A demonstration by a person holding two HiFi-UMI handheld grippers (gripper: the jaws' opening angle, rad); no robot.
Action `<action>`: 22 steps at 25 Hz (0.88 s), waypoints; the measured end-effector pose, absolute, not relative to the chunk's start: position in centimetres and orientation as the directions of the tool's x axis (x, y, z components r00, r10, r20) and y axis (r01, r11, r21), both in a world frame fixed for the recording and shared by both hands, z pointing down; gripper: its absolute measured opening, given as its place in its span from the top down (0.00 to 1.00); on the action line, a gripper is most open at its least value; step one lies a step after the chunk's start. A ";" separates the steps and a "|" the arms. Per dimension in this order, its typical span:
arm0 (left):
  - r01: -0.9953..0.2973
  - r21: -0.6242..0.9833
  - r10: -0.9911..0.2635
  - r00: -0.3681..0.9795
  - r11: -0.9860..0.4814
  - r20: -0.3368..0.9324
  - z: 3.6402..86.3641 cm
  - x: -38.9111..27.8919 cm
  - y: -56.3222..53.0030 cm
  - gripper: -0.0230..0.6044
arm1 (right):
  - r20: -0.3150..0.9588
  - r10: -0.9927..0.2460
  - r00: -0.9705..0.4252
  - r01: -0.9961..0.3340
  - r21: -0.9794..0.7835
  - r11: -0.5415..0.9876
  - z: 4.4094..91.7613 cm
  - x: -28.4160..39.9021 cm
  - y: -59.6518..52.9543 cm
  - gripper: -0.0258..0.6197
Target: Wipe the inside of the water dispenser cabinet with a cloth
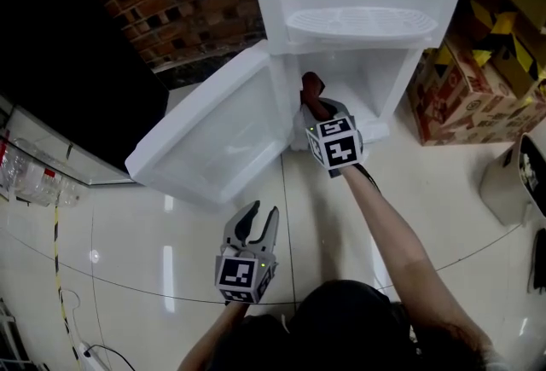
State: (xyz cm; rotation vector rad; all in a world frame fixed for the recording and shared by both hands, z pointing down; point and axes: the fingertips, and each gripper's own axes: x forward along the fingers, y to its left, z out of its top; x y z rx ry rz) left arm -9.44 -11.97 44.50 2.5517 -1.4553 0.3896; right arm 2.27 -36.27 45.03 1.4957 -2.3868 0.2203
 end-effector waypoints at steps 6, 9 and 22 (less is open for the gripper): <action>-0.866 0.028 -0.819 0.483 -0.500 0.310 44.3 -9.4 -11.9 0.77 | 0.440 -0.805 -0.398 -0.891 0.023 0.453 49.2 1.9 -34.6 0.83; -0.859 0.018 -0.813 0.491 -0.512 0.314 44.6 -9.3 -11.8 0.77 | 0.463 -0.795 -0.392 -0.891 0.022 0.453 50.0 2.0 -34.3 0.83; -0.866 0.057 -0.831 0.494 -0.497 0.255 44.1 -7.1 -13.4 0.77 | 0.331 -0.843 -0.424 -0.899 -0.039 0.437 45.9 6.5 -24.9 0.83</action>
